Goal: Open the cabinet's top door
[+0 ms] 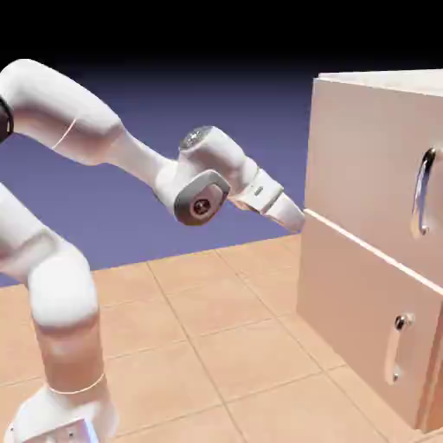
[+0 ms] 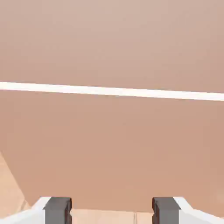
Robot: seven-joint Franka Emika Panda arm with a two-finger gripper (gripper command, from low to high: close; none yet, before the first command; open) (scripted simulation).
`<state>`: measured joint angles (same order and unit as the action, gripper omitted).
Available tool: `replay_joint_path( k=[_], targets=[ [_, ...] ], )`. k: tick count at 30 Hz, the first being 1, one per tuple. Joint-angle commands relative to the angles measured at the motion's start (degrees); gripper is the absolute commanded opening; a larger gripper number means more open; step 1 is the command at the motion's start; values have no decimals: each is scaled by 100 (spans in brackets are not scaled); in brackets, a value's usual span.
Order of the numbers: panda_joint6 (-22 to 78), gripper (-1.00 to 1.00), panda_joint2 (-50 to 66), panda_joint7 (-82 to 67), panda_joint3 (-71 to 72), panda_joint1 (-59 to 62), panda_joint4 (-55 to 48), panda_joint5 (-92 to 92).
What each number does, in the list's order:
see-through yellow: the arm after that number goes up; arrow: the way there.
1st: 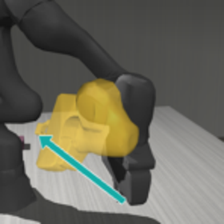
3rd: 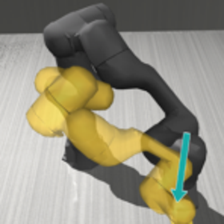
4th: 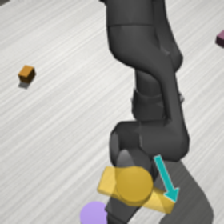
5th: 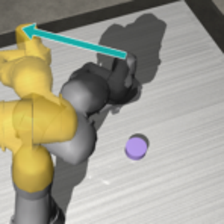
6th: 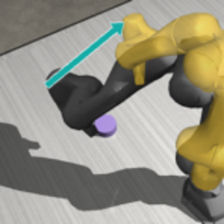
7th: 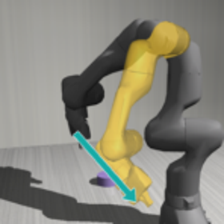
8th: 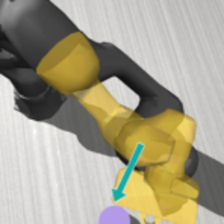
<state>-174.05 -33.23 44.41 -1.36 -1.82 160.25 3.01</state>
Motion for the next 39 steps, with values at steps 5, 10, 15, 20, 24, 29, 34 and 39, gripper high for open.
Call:
replay_joint_path(
  k=[5,10,15,20,24,29,34,39],
  targets=[
    [-20,0,-236,812,-565,-469,-312,1246],
    [-40,0,-471,1624,-1130,-938,-624,2492],
    [-60,0,-707,2435,-1695,-1407,-936,3738],
    [-80,0,-942,3247,-2259,-1875,-1248,4984],
    [-96,0,-1131,3896,-2711,-2250,-1497,5981],
    [-116,0,-1367,4708,-3276,-2719,-1809,7226],
    [-136,0,-1602,5520,-3841,-3188,-2121,8472],
    [-156,0,-1838,6332,-4406,-3657,-2433,9718]
  ],
)
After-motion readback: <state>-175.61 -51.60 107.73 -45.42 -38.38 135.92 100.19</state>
